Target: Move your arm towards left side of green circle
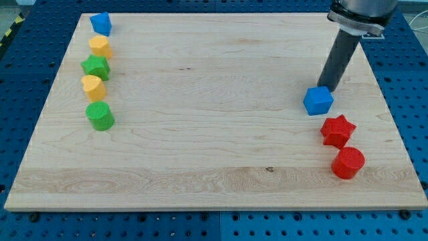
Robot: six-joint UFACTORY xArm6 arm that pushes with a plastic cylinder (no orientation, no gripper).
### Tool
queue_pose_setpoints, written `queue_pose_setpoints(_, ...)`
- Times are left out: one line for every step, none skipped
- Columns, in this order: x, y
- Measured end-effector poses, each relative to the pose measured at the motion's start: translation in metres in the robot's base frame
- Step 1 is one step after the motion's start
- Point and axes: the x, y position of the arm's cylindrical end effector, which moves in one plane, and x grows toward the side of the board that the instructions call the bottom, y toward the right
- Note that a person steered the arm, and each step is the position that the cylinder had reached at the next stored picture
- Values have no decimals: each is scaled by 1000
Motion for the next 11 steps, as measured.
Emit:
queue_pose_setpoints(-9,-44)
queue_pose_setpoints(-8,-102)
queue_pose_setpoints(-5,-146)
queue_pose_setpoints(9,-189)
queue_pose_setpoints(18,-213)
queue_pose_setpoints(18,-227)
queue_pose_setpoints(18,-241)
queue_pose_setpoints(18,-244)
queue_pose_setpoints(27,-250)
queue_pose_setpoints(56,-284)
queue_pose_setpoints(98,-327)
